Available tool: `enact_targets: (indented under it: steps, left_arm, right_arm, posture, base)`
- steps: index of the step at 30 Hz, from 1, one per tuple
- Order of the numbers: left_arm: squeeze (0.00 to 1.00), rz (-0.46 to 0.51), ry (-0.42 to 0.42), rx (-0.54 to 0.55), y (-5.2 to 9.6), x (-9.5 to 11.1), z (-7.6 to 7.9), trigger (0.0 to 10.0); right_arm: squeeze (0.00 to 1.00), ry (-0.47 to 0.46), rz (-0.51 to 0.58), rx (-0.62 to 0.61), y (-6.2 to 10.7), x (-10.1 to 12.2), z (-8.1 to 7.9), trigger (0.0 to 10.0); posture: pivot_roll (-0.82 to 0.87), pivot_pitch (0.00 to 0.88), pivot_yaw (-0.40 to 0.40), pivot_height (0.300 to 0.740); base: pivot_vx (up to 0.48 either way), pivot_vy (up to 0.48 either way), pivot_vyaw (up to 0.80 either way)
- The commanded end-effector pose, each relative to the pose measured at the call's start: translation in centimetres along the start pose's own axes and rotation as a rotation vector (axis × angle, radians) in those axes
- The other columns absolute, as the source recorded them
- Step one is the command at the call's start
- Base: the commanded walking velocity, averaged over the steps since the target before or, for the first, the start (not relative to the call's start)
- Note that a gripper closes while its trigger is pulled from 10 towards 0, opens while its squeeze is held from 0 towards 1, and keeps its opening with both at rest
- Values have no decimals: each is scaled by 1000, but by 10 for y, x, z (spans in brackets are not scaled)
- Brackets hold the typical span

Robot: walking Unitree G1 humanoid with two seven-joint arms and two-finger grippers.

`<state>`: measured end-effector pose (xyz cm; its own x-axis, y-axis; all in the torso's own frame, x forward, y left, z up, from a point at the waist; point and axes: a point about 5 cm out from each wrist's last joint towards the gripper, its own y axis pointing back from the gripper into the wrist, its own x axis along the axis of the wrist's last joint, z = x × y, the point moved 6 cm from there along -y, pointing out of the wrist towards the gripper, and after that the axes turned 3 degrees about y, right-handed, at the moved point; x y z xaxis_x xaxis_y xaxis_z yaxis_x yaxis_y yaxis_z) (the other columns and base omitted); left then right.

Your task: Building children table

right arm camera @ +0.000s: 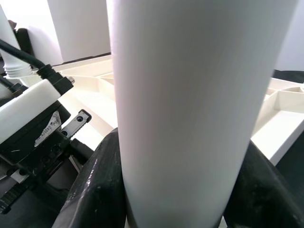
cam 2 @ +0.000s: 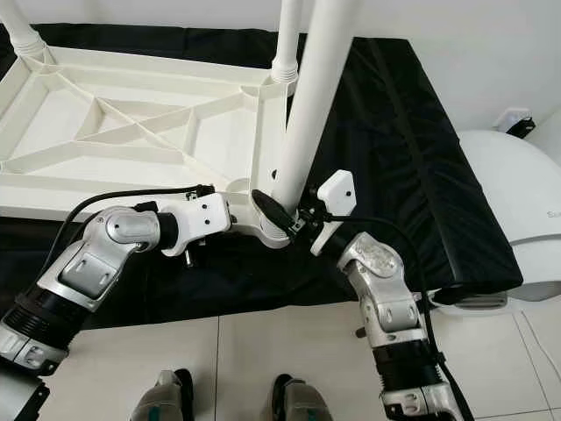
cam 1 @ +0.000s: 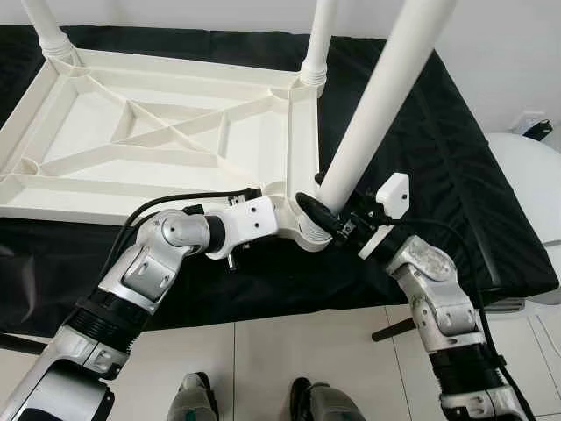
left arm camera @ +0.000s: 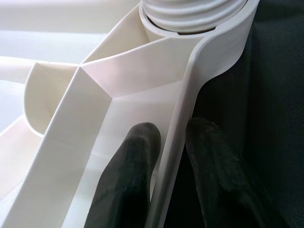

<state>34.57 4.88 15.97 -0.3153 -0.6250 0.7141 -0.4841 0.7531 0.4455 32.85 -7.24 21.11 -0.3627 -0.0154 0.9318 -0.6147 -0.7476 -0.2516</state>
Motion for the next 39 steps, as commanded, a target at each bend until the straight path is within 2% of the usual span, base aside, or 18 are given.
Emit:
enact_targets:
  steps: [1,8,10,18,22,29,39]
  left_arm:
    - [0,-31,24,12,-2,-10,4,10000]
    - [0,-28,22,12,-3,-9,3,10000]
    - [0,-27,21,14,-4,-8,3,10000]
    - [0,-26,20,18,-4,-8,2,10000]
    - [0,-23,19,17,-4,-7,2,10000]
    - [0,-21,16,17,-5,-7,2,10000]
    - [0,-21,12,16,-5,-6,2,10000]
  right_arm:
    - [0,-103,-133,15,8,-36,-15,10000]
    - [0,-94,-128,29,11,-34,-19,10000]
    - [0,-72,-138,65,13,-35,-25,10000]
    - [0,-51,-160,122,17,-38,-32,10000]
    - [0,18,-175,200,19,-40,-35,10000]
    - [0,7,-182,181,17,-41,-29,10000]
    - [0,-23,-184,144,16,-44,-34,10000]
  posture:
    - [106,257,-54,740]
    - [102,257,-54,740]
    - [101,254,-56,740]
    - [101,251,-56,740]
    - [96,242,-54,740]
    - [98,236,-57,740]
    - [99,233,-56,740]
  base:
    - [0,0,0]
    - [0,0,0]
    - [0,0,0]
    - [0,0,0]
    - [0,0,0]
    - [0,0,0]
    - [0,0,0]
